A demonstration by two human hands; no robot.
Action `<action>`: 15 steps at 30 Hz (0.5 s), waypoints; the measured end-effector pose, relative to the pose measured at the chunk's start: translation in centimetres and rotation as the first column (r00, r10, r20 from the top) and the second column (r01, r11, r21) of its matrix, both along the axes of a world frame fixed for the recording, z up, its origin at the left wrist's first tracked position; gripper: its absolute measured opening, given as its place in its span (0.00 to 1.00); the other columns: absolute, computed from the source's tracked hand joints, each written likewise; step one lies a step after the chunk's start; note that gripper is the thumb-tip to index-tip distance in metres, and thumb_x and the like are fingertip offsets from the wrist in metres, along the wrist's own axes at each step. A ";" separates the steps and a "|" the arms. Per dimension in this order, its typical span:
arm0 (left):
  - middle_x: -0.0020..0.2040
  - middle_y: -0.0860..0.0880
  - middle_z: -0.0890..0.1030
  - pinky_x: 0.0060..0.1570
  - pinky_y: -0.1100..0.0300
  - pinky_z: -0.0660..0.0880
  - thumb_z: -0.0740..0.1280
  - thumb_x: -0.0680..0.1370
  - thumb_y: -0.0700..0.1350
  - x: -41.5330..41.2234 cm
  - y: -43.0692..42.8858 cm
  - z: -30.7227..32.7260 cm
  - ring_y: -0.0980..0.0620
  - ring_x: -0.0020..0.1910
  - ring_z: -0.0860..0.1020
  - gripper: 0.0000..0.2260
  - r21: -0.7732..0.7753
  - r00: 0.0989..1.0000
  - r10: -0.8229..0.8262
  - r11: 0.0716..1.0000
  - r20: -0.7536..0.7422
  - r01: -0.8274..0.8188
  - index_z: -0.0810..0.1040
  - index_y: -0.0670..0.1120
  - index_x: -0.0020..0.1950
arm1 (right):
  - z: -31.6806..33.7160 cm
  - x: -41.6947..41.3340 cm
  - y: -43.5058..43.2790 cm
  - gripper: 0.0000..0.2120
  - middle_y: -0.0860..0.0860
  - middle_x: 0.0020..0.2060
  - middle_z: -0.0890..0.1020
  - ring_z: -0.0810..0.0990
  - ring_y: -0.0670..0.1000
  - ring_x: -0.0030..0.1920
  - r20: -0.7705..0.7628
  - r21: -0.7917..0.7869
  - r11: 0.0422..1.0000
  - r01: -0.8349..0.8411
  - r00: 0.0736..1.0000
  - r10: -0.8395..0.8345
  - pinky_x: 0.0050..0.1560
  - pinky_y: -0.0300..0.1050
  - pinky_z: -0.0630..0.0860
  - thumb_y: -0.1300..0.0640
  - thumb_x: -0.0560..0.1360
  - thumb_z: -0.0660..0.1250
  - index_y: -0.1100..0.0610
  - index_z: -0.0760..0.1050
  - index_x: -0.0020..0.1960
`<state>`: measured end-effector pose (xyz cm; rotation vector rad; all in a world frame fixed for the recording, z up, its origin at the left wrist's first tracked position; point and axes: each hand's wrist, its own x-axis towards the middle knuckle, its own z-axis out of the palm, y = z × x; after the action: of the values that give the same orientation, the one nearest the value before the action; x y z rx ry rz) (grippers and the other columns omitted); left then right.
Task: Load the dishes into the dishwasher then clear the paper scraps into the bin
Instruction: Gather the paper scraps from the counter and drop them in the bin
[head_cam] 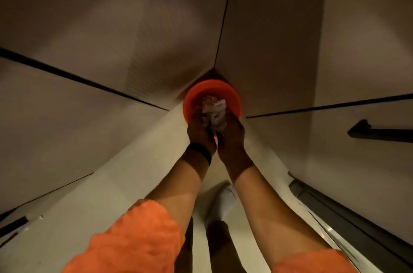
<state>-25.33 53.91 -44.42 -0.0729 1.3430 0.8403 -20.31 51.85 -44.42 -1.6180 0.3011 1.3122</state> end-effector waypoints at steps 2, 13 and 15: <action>0.66 0.39 0.79 0.63 0.50 0.77 0.56 0.84 0.49 -0.3 -0.3 -0.7 0.41 0.62 0.79 0.19 -0.016 1.000 0.001 1.000 -0.003 -0.001 0.74 0.43 0.72 | -0.4 0.3 -0.3 0.16 0.55 0.59 0.83 0.81 0.55 0.60 -0.056 0.016 1.000 0.007 0.998 -0.006 0.61 0.51 0.79 0.53 0.82 0.64 0.56 0.76 0.68; 0.51 0.47 0.83 0.51 0.55 0.77 0.58 0.85 0.46 -1.4 -0.8 6.3 0.48 0.52 0.81 0.09 -0.054 0.999 0.019 0.998 -0.028 -0.020 0.78 0.49 0.56 | 4.6 0.8 -1.9 0.17 0.54 0.63 0.80 0.79 0.52 0.60 -0.113 0.058 0.996 -0.070 0.991 0.076 0.63 0.55 0.78 0.54 0.82 0.64 0.53 0.74 0.71; 0.51 0.46 0.83 0.50 0.55 0.77 0.59 0.84 0.46 -1.4 -1.0 9.5 0.46 0.52 0.81 0.09 -0.051 0.999 0.042 0.998 -0.018 -0.043 0.78 0.48 0.60 | 7.3 1.0 -2.4 0.17 0.55 0.62 0.81 0.80 0.50 0.57 -0.087 0.056 0.995 -0.078 0.993 0.083 0.60 0.53 0.80 0.56 0.81 0.65 0.55 0.74 0.70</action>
<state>-26.69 52.88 -34.95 -0.1350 1.3834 0.8435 -19.34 49.43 -37.17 -1.5442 0.2559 1.4454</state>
